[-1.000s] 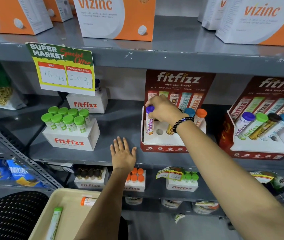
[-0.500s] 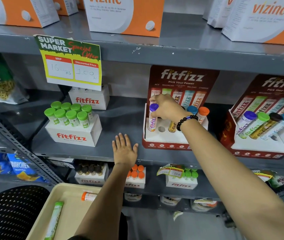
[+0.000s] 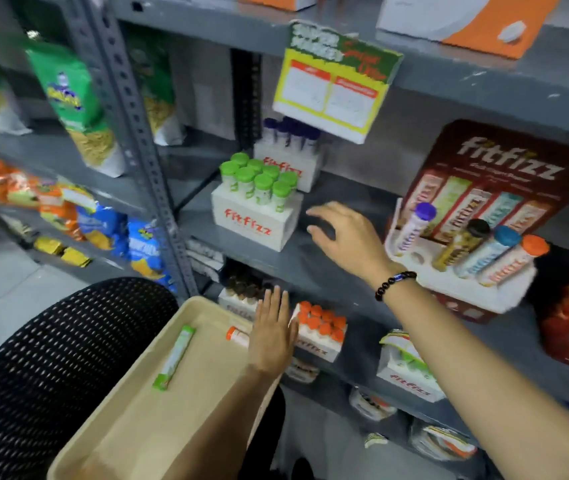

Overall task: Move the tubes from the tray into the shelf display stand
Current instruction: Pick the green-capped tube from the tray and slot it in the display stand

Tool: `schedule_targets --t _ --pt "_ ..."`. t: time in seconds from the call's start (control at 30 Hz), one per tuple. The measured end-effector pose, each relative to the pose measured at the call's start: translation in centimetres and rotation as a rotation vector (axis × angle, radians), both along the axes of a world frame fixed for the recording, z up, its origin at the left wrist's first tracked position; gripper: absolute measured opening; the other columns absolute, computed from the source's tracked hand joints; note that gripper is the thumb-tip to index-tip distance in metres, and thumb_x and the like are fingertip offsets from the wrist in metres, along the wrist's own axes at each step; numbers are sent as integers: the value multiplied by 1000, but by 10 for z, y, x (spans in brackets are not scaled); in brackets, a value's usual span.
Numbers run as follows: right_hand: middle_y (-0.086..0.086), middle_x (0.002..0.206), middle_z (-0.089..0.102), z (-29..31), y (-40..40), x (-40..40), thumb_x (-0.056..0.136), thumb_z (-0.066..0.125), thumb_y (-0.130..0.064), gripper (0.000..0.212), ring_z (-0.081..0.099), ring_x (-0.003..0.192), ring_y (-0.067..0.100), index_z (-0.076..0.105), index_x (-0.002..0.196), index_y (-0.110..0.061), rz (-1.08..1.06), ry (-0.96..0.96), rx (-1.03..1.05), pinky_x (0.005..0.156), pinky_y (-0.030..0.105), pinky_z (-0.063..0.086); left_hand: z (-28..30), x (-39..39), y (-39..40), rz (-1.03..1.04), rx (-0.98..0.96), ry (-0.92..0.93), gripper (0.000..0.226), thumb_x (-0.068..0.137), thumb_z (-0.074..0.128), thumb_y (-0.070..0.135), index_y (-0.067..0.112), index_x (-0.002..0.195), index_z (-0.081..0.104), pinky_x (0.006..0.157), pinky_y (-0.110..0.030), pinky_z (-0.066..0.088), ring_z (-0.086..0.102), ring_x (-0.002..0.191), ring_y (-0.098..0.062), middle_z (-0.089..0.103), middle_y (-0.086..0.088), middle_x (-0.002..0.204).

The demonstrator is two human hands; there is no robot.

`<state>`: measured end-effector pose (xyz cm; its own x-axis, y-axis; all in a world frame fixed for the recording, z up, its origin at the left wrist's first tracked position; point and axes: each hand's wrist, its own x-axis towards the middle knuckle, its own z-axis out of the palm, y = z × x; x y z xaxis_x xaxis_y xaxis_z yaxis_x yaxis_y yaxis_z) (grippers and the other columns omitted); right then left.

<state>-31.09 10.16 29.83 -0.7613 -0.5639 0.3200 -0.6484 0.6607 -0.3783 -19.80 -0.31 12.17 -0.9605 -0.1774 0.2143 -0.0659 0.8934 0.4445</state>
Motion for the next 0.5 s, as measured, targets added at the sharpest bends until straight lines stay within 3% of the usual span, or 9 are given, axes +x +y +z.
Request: schedule_targets --t 0.1,0.17,0.27,0.5 --pt "7 124 61 -36 -41 13 90 53 -21 30 56 114 26 60 119 -14 141 -141 121 92 38 48 -23 48 -19 118 -2 -115 51 93 34 31 -6 120 56 90 -52 48 55 115 -42 56 -26 126" --pt "8 123 61 -64 -68 20 91 52 -20 30 56 112 27 59 120 -13 236 -226 193 92 38 47 -35 76 -27 205 22 -240 63 97 17 38 -3 118 60 93 -43 47 58 113 -38 59 -22 125" --pt "9 126 60 -107 -107 29 92 50 -17 31 55 114 28 58 121 -12 382 -307 317 92 38 46 -58 106 -32 349 55 -361 73 99 4 39 0 113 64 82 -46 54 62 108 -34 64 -18 119" --pt "11 127 56 -205 -172 44 89 46 -12 36 54 113 32 53 124 -14 664 -340 603 87 42 49 -106 126 -16 622 196 -553 75 99 1 37 -1 111 65 83 -46 54 63 107 -33 65 -20 117"
